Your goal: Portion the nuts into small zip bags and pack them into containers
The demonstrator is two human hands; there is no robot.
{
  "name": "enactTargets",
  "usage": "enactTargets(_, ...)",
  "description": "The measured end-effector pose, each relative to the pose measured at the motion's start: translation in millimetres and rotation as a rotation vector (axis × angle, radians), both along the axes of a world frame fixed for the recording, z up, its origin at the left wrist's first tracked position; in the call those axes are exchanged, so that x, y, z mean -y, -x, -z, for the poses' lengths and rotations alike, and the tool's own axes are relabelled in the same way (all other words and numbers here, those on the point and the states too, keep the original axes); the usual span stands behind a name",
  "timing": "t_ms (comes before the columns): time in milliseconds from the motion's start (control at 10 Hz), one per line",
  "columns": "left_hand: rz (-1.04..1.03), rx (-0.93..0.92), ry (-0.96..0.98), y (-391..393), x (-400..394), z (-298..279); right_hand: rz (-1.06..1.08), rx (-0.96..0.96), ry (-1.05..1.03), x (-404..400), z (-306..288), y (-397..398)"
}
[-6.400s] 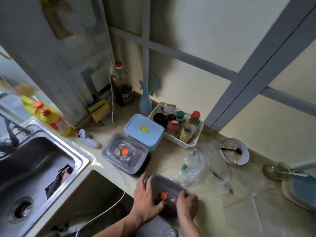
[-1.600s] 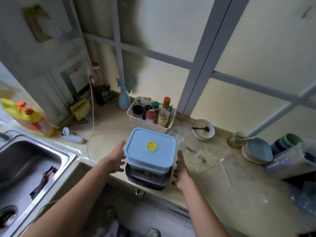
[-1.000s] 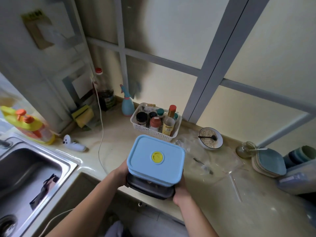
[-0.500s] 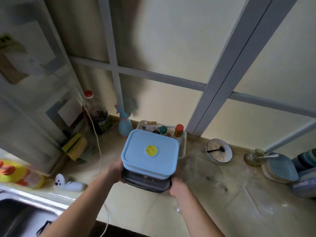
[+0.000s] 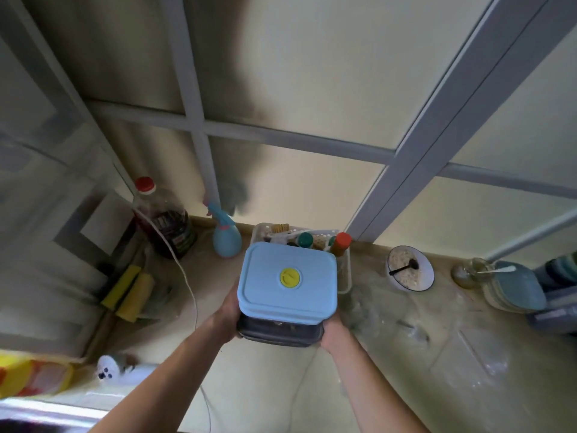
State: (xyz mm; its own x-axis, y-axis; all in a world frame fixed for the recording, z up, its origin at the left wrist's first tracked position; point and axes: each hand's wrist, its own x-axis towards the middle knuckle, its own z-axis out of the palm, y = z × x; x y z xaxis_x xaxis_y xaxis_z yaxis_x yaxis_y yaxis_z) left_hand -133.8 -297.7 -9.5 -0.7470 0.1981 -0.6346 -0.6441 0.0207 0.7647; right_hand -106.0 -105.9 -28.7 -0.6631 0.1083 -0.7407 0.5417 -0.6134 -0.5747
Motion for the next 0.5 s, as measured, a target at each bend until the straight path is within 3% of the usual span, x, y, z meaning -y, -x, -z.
enactTargets(300,-0.092,0.020,-0.011,4.2,-5.3,3.4,0.020,0.050,-0.007,-1.1,4.9,2.1)
enactTargets(400,-0.181,0.102,0.005,3.8,0.1,7.4,0.036,0.074,-0.060,-5.3,14.3,6.3)
enactTargets(500,-0.531,0.149,0.167,11.6,22.7,11.1,0.051,0.158,-0.358,-31.2,28.9,5.9)
